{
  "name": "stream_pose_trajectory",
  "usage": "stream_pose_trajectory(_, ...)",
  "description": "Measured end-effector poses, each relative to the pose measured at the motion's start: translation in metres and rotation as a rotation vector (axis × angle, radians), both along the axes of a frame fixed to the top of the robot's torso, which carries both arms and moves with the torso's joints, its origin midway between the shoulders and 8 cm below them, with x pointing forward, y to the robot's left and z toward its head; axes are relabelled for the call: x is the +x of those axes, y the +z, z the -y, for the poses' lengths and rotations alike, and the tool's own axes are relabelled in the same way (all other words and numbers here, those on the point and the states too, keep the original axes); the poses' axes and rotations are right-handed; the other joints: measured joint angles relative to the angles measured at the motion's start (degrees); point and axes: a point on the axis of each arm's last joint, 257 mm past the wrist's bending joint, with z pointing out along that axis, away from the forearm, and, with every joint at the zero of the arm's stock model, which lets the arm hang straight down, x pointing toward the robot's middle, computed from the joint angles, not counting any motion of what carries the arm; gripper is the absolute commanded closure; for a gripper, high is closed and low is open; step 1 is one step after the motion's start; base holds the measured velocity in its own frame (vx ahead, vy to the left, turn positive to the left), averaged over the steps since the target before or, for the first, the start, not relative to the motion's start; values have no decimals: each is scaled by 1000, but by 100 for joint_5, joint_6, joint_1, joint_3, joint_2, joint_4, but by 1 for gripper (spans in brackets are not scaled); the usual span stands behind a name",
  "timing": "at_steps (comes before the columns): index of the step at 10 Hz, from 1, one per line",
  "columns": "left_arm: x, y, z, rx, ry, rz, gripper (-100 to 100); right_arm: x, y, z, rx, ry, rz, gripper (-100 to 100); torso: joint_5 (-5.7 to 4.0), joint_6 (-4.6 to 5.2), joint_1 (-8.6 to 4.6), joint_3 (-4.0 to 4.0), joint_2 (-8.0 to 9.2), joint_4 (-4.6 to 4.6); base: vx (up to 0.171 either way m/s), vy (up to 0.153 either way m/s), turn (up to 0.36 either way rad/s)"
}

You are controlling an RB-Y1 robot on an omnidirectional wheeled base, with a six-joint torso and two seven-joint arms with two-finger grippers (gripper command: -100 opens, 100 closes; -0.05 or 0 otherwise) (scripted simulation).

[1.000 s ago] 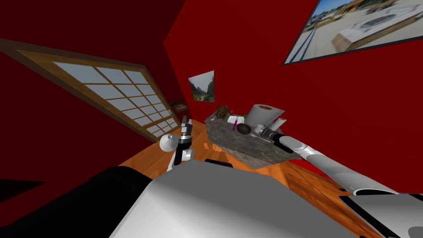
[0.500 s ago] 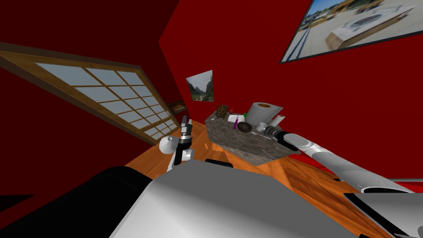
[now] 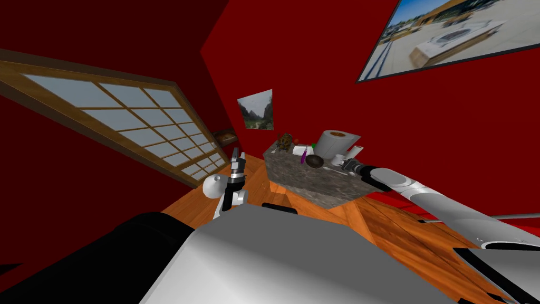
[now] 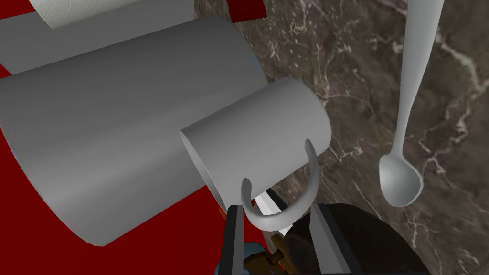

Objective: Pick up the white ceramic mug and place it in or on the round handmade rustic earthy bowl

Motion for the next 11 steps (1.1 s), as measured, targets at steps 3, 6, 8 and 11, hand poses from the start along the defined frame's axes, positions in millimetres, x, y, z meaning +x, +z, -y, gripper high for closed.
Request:
stream_pose_trajectory(3, 0, 0, 0, 0, 0, 0, 0, -1, 14, 8, -19, -6, -3, 100, 2, -6, -9, -3, -10, 2, -33, 119, -88)
stream_pose_trajectory(6, 0, 0, 0, 0, 0, 0, 0, -3, 45, 30, -35, -27, 3, 100, 13, -16, 33, 4, -1, 7, -39, 190, -77)
stream_pose_trajectory(8, 0, 0, 0, 0, 0, 0, 0, 0, 63, 39, -56, -27, 1, 100, 9, -14, 11, 0, -7, 6, -17, 102, -18)
stream_pose_trajectory(11, 0, 0, 0, 0, 0, 0, 0, -2, 85, 45, -65, -21, -9, 100, 3, -27, -9, -16, -32, -2, 11, 63, 83)
